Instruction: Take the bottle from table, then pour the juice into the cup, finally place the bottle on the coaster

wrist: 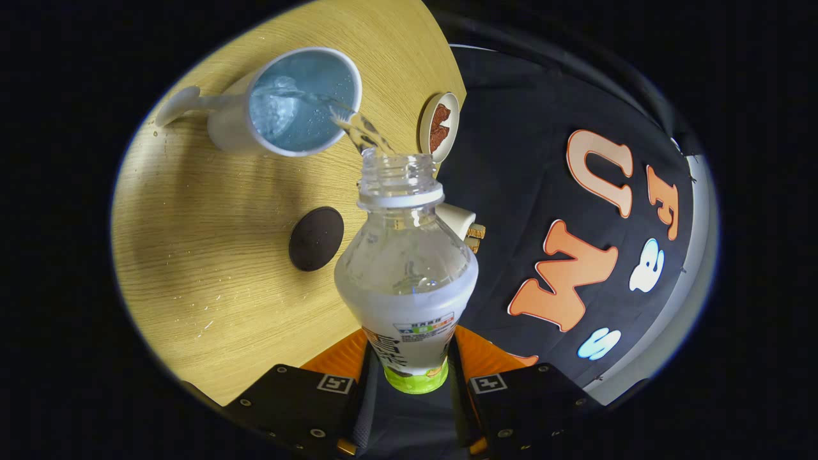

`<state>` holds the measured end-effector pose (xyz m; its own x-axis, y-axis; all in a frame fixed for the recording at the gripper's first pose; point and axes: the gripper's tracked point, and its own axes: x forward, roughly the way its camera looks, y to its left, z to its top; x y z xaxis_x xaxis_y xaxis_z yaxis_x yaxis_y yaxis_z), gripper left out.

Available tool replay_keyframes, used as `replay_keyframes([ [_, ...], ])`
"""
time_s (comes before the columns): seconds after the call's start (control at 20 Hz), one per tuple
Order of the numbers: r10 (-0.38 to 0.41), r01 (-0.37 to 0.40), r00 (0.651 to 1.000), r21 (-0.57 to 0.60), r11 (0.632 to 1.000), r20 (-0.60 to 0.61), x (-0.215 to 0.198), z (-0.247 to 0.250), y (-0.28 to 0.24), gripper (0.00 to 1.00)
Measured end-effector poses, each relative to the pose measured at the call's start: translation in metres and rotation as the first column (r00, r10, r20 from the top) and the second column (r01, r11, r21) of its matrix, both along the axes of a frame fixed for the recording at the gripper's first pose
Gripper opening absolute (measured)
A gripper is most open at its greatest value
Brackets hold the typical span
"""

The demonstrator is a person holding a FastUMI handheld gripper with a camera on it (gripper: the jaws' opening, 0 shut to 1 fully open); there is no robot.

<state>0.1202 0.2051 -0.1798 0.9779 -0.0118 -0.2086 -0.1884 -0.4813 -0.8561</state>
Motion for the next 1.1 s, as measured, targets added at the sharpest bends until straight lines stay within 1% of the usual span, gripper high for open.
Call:
replay_keyframes([
  [0.3,0.020,-0.020,1.000,-0.038,0.999,-0.013,0.0023,-0.0007,0.0032,0.52],
  [0.8,0.017,-0.017,1.000,-0.078,0.997,-0.009,0.0073,0.0011,0.0039,0.52],
  [1.1,0.040,-0.042,0.999,-0.120,0.992,-0.014,0.0067,0.0020,0.0083,0.52],
])
